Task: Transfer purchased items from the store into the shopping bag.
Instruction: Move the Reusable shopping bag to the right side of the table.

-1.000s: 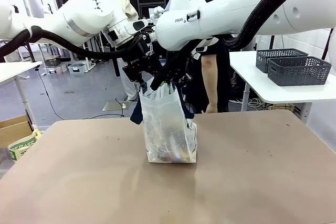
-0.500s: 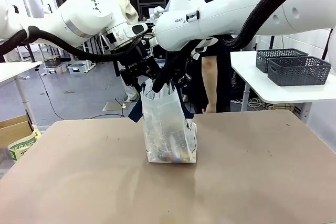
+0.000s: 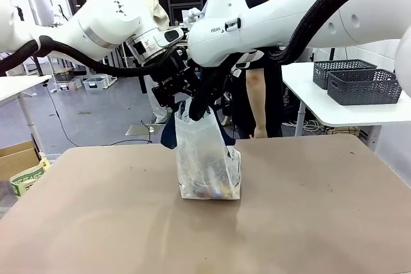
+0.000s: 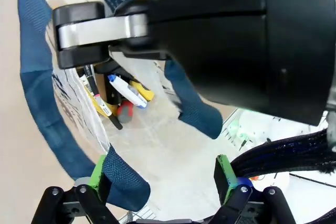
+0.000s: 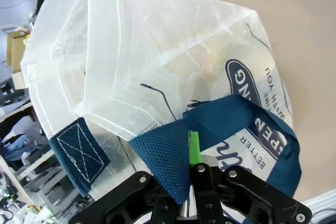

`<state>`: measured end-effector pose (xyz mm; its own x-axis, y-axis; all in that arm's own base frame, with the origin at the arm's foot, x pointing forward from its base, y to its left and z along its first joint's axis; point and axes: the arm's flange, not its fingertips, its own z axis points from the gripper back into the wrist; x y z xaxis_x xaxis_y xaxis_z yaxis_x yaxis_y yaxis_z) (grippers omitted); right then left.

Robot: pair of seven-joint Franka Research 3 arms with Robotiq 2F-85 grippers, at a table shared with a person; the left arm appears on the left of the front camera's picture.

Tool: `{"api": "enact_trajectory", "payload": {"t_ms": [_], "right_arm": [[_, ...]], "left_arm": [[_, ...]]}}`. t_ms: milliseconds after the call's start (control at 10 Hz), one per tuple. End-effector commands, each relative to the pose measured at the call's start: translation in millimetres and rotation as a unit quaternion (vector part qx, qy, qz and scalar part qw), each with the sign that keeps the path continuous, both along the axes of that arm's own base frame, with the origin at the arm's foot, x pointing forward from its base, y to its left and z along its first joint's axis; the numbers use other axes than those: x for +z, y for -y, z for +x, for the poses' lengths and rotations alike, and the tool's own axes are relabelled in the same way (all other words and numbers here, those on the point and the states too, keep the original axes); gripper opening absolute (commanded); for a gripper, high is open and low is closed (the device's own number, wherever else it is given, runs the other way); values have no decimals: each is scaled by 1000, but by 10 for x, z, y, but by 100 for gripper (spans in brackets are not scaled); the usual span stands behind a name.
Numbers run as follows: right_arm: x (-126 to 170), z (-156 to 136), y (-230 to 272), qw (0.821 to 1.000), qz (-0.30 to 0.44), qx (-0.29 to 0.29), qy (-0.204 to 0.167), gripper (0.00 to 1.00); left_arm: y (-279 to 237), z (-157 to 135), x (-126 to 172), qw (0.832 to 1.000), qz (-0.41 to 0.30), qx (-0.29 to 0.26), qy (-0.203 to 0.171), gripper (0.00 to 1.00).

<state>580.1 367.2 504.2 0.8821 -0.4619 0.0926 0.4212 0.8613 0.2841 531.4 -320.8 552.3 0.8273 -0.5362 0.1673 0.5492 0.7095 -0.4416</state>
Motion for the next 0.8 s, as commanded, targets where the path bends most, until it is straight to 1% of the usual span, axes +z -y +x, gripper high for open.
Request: {"api": "enact_trajectory", "payload": {"t_ms": [0, 200, 400, 600, 700], "right_arm": [[-21, 34, -85, 1000, 15, -8, 1, 0], [-20, 18, -111, 1000, 16, -10, 3, 0], [-23, 18, -107, 1000, 22, -12, 5, 0], [-21, 5, -108, 1000, 25, -9, 6, 0], [-20, 1, -104, 1000, 25, -9, 6, 0]], "left_arm": [[-17, -42, 3, 999, -32, -3, 4, 100], [36, -59, -24, 1000, -26, 3, -17, 100], [90, -57, -56, 1000, -22, 6, -13, 100], [168, -41, -77, 1000, -27, 13, -1, 100], [211, -31, -87, 999, -33, 17, -3, 100]]}}
